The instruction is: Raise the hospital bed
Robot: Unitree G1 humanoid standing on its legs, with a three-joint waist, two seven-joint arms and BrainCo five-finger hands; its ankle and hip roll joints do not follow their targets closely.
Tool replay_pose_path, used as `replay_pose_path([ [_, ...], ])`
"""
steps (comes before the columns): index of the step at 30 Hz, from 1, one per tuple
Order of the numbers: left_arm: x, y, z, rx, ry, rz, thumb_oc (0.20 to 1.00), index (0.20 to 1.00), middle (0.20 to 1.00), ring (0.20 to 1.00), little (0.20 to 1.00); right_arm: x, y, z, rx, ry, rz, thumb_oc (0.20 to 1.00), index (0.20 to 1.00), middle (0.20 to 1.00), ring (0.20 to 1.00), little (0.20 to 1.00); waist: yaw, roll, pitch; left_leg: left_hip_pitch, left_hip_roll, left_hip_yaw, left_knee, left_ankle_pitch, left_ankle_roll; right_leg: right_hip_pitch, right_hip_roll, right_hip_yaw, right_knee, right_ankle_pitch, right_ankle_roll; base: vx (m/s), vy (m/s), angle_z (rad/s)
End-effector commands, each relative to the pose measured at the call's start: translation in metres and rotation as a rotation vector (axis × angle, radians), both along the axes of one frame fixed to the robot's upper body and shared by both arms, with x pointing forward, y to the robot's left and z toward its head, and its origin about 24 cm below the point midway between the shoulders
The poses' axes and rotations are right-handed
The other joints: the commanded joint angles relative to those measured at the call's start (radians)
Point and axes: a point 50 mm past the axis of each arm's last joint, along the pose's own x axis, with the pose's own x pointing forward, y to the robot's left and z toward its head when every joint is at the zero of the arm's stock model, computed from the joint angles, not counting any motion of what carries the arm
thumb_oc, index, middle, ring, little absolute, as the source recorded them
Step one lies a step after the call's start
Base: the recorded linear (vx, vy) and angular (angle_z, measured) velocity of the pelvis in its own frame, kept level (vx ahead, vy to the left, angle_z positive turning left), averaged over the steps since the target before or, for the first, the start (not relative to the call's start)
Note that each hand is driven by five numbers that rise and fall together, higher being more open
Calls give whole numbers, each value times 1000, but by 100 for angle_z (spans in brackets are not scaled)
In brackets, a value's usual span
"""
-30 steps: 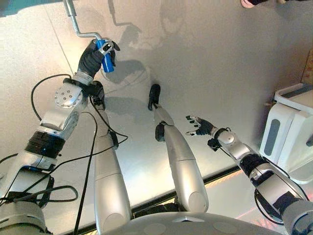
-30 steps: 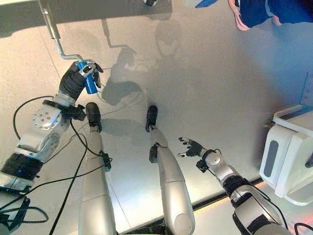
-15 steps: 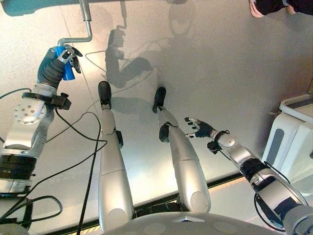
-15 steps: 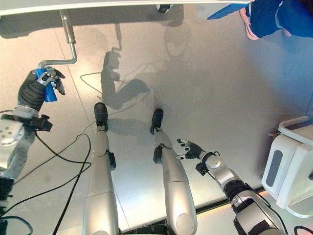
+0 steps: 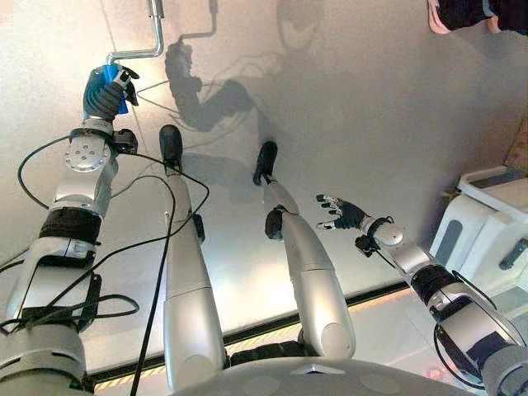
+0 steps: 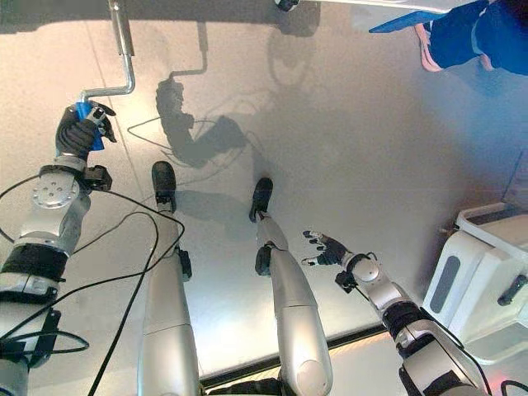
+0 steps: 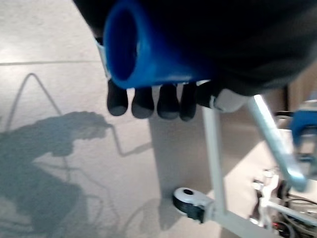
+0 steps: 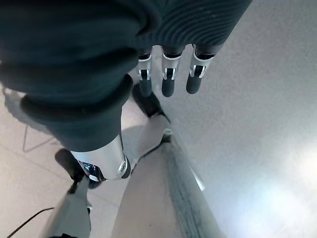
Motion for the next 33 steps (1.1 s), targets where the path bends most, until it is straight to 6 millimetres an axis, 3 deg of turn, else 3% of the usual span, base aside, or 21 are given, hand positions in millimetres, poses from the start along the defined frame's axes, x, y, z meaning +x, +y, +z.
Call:
replay_pose_path([
  [1, -3, 30, 11, 63, 59, 122, 200, 200, 200, 200, 200, -3, 10, -5, 17, 46, 43, 1000, 1000, 1000, 1000, 1000, -17, -165, 15, -11, -47, 52, 193, -225, 82, 18, -40, 62, -65, 59, 121, 5, 30, -17],
  [9, 14, 5, 12, 122, 102, 69, 200, 200, 200, 200, 200, 1, 19, 1, 44, 34, 70, 1000, 1000, 1000, 1000, 1000, -42, -180, 15, -20, -40, 63, 222, -244, 90, -11, -29, 81, -38, 47, 113, 4, 8, -12],
  [16, 19, -14, 1, 155, 124, 16, 219, 219, 219, 219, 219, 1, 15, 0, 27, 45, 54, 1000, 1000, 1000, 1000, 1000, -48, -167, 15, -9, -37, 71, 216, -241, 92, -26, -27, 91, -21, 40, 109, -6, -23, -5],
  [17, 19, -14, 1, 155, 124, 16, 520, 520, 520, 520, 520, 1, 15, 0, 27, 46, 54, 1000, 1000, 1000, 1000, 1000, -48, -167, 15, -8, -37, 71, 215, -241, 92, -26, -27, 92, -22, 41, 109, -14, -20, -3],
  [18, 18, -15, -3, 149, 133, 12, 520, 520, 520, 520, 520, 1, 14, 0, 25, 44, 52, 1000, 1000, 1000, 1000, 1000, -49, -164, 15, -4, -36, 75, 211, -238, 91, -24, -27, 92, -22, 40, 108, -23, -24, -4],
  [19, 17, -14, -8, 131, 139, 18, 1000, 1000, 1000, 1000, 1000, 1, 13, -1, 17, 48, 51, 1000, 1000, 1000, 1000, 1000, -48, -161, 15, 6, -34, 78, 204, -234, 90, -21, -25, 95, -22, 41, 108, -31, -34, -4],
  [33, 11, -7, -37, 67, 205, 52, 1000, 1000, 1000, 1000, 1000, 0, 4, -2, -2, 40, 17, 1000, 1000, 1000, 1000, 1000, -39, -130, 15, 36, -31, 82, 156, -194, 78, -13, -27, 94, -21, 42, 100, -28, -36, -4],
])
